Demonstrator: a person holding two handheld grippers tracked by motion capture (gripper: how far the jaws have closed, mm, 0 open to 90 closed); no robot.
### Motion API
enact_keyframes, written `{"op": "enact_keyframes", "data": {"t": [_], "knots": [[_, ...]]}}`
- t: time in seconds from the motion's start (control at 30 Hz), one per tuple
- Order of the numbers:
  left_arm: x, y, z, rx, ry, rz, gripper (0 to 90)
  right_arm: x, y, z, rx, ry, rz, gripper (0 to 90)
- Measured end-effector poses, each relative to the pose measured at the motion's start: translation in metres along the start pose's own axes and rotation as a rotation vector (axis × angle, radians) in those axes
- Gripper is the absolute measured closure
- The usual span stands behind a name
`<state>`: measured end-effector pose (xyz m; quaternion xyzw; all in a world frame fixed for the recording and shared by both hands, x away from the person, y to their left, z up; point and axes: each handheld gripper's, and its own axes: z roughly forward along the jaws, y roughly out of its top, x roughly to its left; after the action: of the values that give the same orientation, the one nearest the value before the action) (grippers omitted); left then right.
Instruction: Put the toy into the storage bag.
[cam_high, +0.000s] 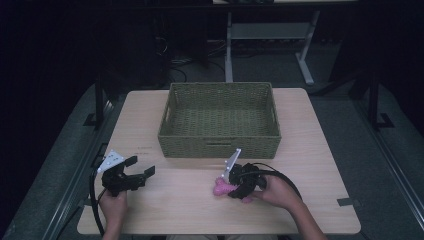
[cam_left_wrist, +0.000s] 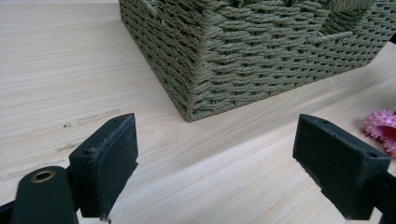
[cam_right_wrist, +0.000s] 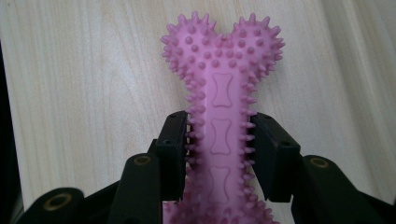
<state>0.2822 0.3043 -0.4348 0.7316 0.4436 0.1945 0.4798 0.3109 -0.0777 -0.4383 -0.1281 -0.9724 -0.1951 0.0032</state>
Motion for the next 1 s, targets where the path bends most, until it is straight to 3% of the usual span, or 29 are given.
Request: {"op": "enact_keyframes", "data": {"t": [0.2,0.33,0.9,1.0], "knots": [[0.001,0.000,-0.001,-0.001,-0.002,-0.007,13.6,-0.005,0.000,-0.010,-0.019,0.021,-0.001,58.2],[0.001,0.000,-0.002,-0.002,-0.003,-0.005,13.6,-0.010,-0.002,-0.019,-0.060,0.051,0.002,58.2],[-0.001,0.000,0.001,0.006,0.001,-0.002,13.6,-0.027,0.000,-0.052,-0.093,0.063,-0.018,58.3],[0.000,0.000,0.001,0.004,-0.001,-0.003,13.6,-0.032,0.002,-0.058,-0.114,0.084,-0.023,58.3]]}}
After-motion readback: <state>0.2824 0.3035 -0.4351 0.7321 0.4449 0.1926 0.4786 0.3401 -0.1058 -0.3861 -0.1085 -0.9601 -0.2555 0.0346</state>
